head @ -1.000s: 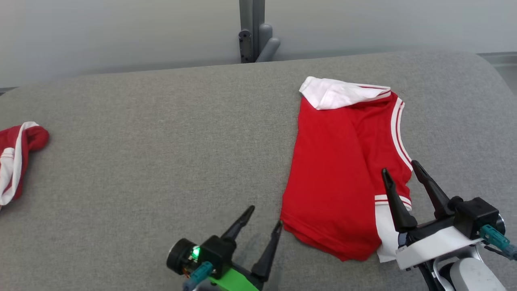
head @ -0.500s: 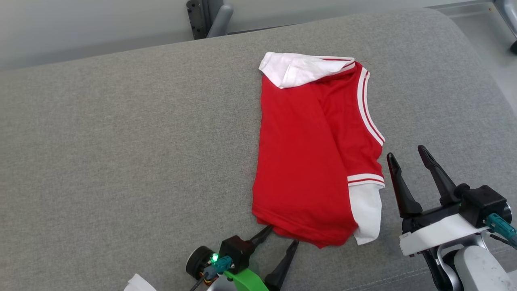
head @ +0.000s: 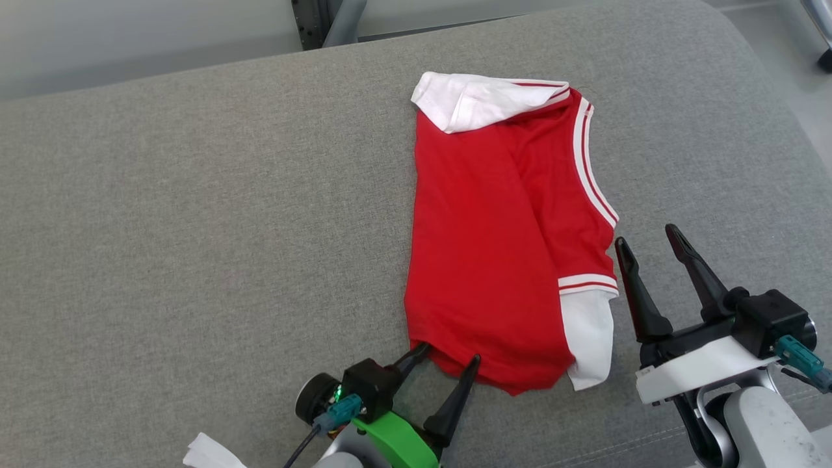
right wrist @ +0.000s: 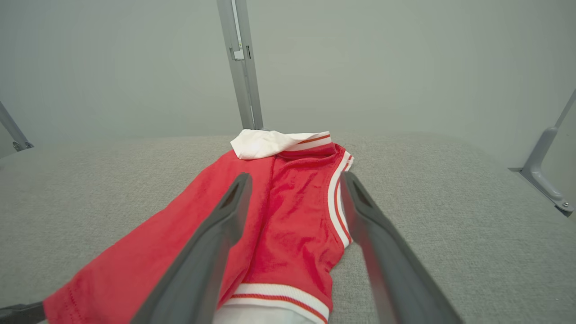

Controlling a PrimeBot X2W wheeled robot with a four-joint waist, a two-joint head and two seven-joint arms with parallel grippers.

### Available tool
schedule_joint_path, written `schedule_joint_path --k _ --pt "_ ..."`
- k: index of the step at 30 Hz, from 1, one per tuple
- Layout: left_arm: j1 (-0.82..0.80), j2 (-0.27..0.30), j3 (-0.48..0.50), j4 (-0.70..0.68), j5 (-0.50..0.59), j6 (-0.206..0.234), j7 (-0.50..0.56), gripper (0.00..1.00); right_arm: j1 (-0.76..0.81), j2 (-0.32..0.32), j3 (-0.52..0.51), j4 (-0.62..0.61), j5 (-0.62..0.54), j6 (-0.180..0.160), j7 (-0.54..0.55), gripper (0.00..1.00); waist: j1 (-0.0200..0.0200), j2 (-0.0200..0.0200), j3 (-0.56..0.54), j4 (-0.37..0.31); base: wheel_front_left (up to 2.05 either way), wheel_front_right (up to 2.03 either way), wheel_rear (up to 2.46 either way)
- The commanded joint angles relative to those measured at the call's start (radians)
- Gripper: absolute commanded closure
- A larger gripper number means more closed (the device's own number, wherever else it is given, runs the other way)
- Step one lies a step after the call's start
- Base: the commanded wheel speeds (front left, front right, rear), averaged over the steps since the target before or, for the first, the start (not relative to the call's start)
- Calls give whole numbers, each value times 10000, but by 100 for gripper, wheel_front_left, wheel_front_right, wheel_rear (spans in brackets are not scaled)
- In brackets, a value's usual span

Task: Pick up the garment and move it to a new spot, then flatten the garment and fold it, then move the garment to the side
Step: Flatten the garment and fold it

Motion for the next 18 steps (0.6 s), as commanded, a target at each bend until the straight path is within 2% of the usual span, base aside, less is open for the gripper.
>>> schedule_joint_path --k 1,3,4,6,7,11,18 --pt "76 11 81 -82 51 -25 -8 0 -87 3 19 36 -15 -7 -34 0 0 80 -1 -4 0 0 0" --pt "148 14 146 -247 43 -25 -8 0 -60 -8 27 84 8 -7 -34 0 0 80 2 -11 0 0 0" --pt "175 21 230 -269 59 -25 -8 10 -60 -7 26 102 15 -7 -34 0 0 80 5 -16 0 0 0" --pt "182 14 411 -178 104 -25 -8 97 -71 9 28 136 20 -7 -34 0 0 80 19 -31 0 0 0" --pt "194 -1 423 -120 23 -26 -8 100 -99 21 42 154 24 -7 -34 0 0 80 29 -47 0 0 0" --pt "-113 -4 947 -233 39 -25 -8 100 -160 81 24 204 24 -7 -34 0 0 80 39 -59 0 0 0" --pt "-293 232 3313 -1852 817 -25 -6 100 54 202 -281 274 18 -7 -34 0 0 80 -103 260 0 0 0"
